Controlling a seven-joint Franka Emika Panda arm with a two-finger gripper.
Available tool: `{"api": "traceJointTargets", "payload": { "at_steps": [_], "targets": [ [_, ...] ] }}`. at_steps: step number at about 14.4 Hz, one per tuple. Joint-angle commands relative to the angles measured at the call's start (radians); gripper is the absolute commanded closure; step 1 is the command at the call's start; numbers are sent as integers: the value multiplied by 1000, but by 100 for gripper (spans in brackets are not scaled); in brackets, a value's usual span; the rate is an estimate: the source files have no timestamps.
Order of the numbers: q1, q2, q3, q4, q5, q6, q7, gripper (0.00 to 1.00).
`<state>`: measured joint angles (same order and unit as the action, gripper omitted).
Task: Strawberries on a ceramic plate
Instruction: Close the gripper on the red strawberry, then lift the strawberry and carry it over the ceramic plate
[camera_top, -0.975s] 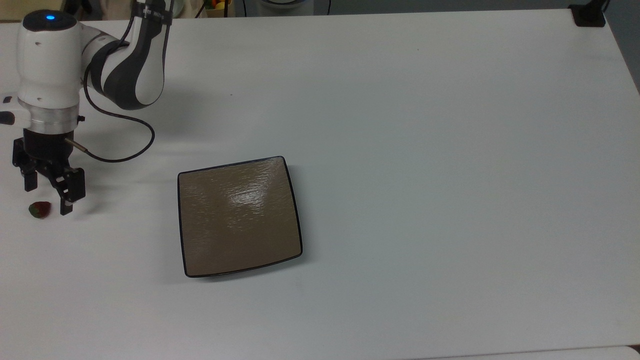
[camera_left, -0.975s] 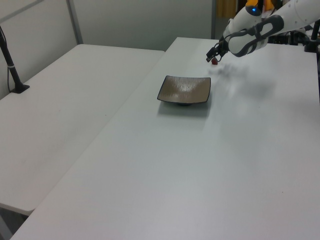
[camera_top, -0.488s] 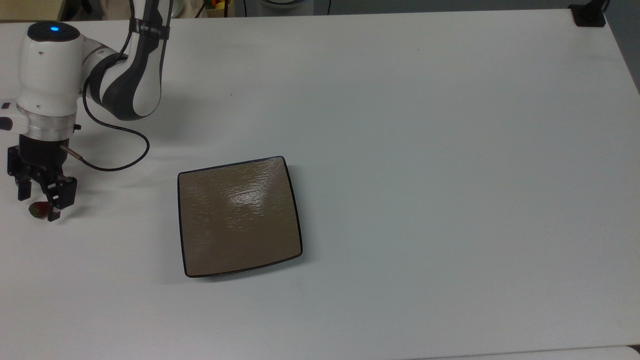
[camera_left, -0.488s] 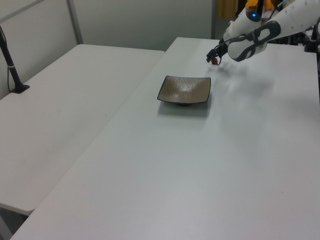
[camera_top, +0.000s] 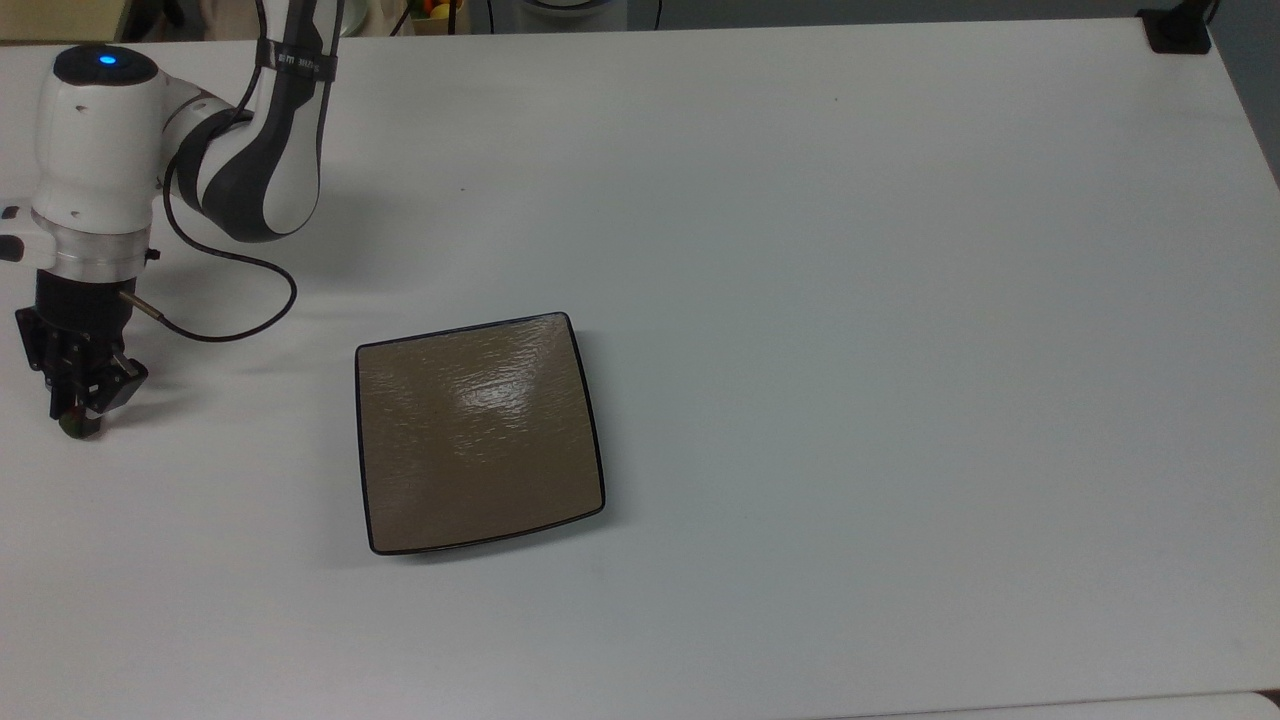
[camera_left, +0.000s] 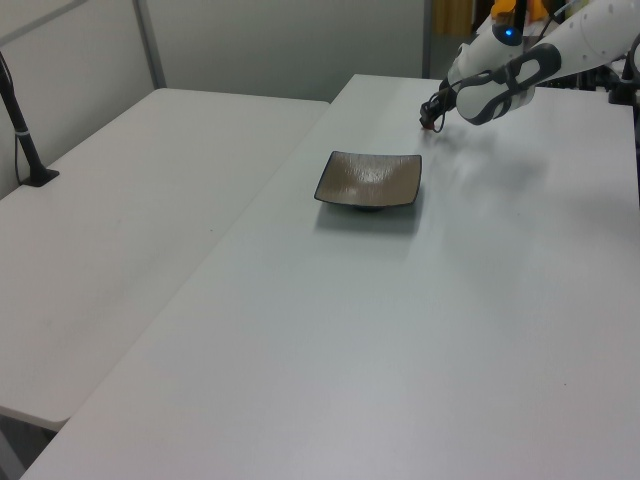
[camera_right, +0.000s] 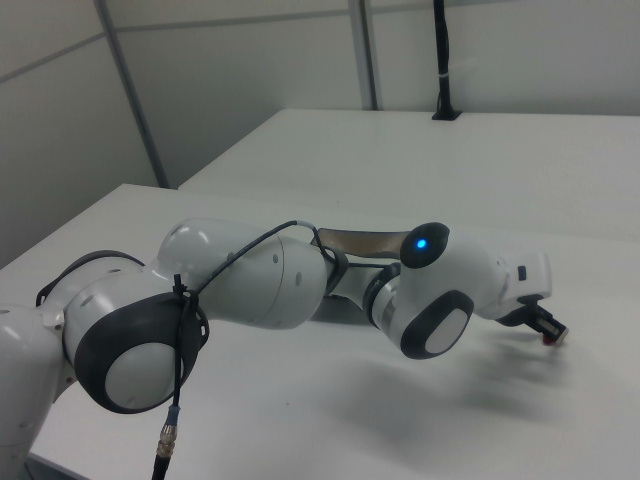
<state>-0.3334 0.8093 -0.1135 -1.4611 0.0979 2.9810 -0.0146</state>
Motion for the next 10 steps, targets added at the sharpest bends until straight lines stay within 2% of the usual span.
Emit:
{"api": "traceJointTargets", "payload": {
  "at_steps": [1,3,8,10],
  "targets": [
    [2,8,-8,10,2,16,-42,100],
    [7,-1,-8,10,9,15,-41,100],
    [46,-119,8,-39,17,-10,-30,100],
    [71,-168,8,-41,19,-100,-30,100]
  ]
}}
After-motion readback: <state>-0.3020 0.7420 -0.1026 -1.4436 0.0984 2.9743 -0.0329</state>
